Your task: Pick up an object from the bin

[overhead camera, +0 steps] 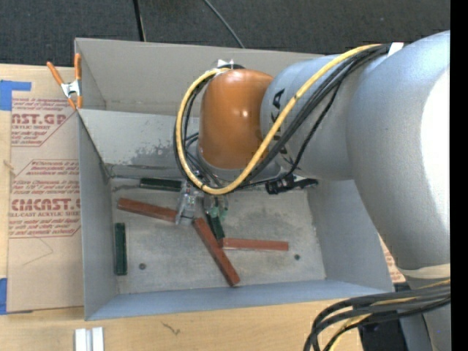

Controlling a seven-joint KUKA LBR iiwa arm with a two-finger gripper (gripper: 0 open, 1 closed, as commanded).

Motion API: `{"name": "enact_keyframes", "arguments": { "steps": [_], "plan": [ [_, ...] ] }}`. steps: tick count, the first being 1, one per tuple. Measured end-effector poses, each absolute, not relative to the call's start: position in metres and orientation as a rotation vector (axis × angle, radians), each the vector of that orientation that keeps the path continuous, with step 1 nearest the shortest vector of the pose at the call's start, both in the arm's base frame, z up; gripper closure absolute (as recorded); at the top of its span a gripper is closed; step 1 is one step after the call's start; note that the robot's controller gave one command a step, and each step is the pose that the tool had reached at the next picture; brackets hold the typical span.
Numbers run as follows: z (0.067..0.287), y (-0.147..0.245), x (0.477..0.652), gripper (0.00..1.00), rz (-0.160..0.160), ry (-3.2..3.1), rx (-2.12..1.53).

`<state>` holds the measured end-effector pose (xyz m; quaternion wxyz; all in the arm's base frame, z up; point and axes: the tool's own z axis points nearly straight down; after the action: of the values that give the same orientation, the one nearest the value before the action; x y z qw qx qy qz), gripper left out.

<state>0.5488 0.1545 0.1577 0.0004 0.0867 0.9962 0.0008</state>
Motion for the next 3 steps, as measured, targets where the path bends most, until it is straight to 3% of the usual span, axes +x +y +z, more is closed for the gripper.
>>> {"name": "enact_keyframes", "arguments": {
  "steps": [1,2,3],
  "plan": [
    [0.158,0.154,0.549,0.00,0.003,3.129,0.272],
    [0.158,0.154,0.549,0.00,0.003,3.129,0.272],
    [0.070,0.168,0.566,1.00,0.002,3.071,0.653]
  ]
}}
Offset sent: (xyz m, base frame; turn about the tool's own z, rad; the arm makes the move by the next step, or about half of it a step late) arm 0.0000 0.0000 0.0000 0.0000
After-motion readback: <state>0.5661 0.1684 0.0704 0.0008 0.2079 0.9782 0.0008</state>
